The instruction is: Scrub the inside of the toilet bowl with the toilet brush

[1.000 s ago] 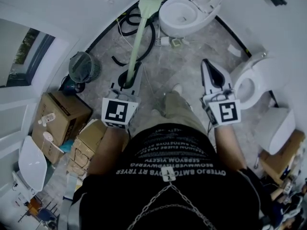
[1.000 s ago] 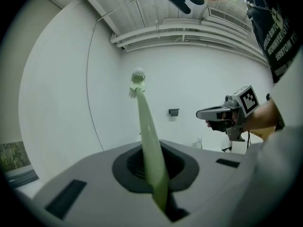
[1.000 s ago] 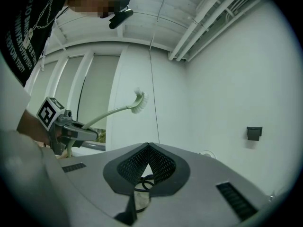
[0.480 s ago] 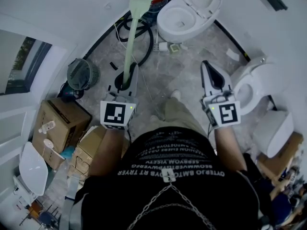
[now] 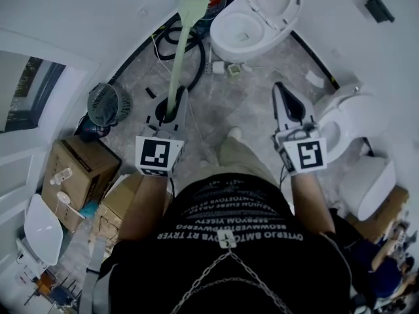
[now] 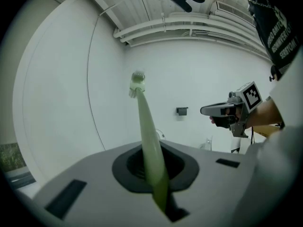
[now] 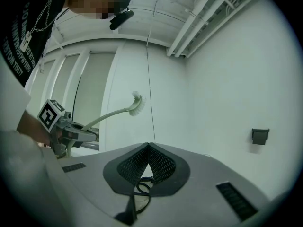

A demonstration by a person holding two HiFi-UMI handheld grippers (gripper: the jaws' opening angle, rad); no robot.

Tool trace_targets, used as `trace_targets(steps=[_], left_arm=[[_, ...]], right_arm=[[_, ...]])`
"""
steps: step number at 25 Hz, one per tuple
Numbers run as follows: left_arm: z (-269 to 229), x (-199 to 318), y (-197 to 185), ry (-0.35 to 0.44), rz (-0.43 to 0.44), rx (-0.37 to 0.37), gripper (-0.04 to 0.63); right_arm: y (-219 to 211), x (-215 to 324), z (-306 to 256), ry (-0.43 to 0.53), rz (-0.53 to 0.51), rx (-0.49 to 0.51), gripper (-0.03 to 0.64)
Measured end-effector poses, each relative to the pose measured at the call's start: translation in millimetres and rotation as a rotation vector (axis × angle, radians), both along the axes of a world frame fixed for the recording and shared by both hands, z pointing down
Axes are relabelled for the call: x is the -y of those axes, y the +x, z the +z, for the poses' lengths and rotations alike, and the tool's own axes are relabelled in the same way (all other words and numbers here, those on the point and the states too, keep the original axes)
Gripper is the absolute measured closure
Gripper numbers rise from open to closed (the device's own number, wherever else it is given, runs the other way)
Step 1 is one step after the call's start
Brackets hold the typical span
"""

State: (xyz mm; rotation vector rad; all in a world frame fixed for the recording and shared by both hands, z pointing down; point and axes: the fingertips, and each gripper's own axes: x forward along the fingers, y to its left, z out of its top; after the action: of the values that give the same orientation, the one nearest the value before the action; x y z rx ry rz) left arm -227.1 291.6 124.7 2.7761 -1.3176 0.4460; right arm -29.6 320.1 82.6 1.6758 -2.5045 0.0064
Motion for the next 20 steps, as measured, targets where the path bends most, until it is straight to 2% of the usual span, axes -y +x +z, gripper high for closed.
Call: trace_targets(steps=[7, 12, 20], left_arm=[[-4.6, 24.4, 26.1, 0.001, -0.021, 0.021, 0.594], [-10.6, 44.8, 51.9, -0.040, -0.027, -0.038, 0.594], [-17.0, 56.0, 60.9, -0.031, -0.077, -0.028, 0.594]], right_arm=[[23.2, 28.0, -0.8, 0.012, -0.042, -0.003, 0.615], [51.6, 51.7, -4.7, 0.017, -0.057, 0.004, 0.615], [79.9, 72.4, -8.5, 0.017, -0.072, 0.004, 0.615]])
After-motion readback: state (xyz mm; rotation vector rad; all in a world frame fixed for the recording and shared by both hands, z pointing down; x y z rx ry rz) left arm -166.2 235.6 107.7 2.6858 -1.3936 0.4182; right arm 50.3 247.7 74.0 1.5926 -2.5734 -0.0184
